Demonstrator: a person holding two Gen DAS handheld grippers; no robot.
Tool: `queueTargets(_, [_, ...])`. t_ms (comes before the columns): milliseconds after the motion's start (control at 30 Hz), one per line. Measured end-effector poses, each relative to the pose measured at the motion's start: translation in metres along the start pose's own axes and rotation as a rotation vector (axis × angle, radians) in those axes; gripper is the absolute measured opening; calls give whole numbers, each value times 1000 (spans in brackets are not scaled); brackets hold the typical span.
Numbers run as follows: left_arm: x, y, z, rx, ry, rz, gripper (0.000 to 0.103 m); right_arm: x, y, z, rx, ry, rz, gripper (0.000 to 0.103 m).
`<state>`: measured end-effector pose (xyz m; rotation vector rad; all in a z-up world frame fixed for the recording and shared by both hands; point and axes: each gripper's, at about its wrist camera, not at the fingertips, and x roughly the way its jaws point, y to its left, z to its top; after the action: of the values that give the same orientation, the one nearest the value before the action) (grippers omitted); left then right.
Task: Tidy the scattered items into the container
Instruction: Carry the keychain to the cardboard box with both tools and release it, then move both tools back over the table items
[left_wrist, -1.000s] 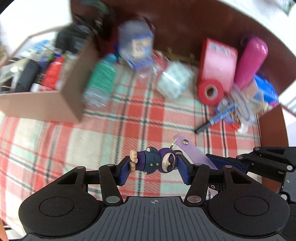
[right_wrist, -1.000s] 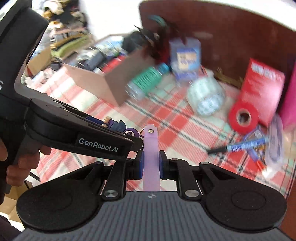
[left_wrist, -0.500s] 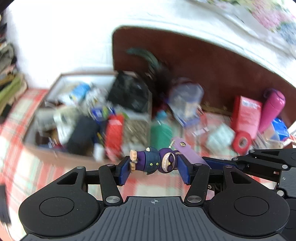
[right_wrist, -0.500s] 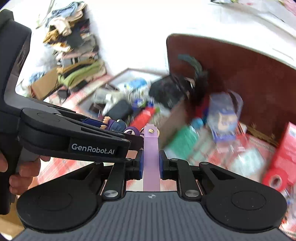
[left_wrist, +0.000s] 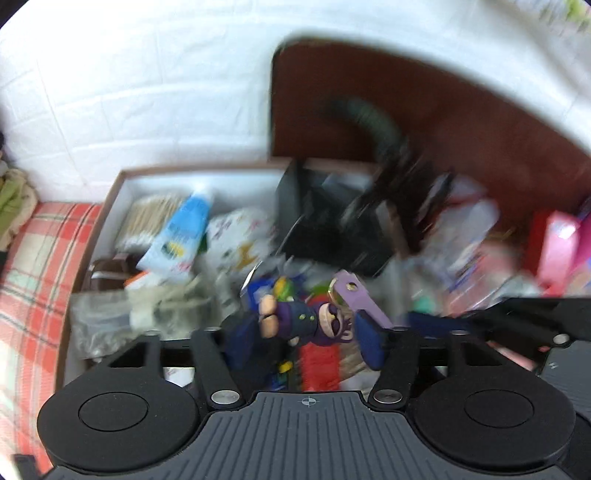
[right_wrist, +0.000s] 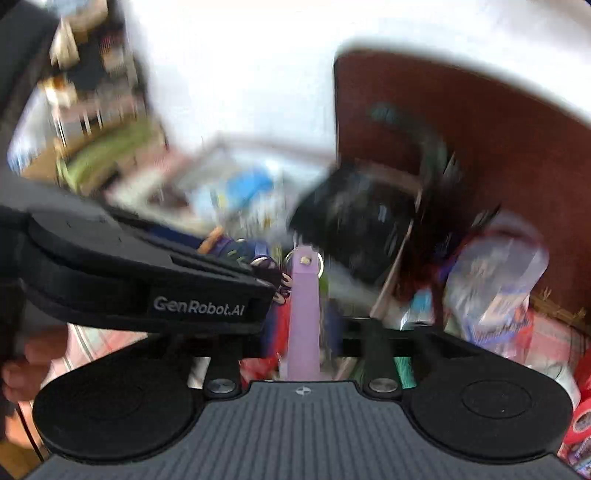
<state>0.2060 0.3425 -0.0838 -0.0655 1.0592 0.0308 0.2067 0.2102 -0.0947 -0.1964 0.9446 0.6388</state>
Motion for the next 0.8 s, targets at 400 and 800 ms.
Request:
queueTargets(400, [1,13,-36,-60,30,-26,91,-7,13,-27,-20,25,37,53])
queueTargets(800, [-34,-44,-43,-11,-22,-81,100,-66,-13,-49,54,-73,-39,94])
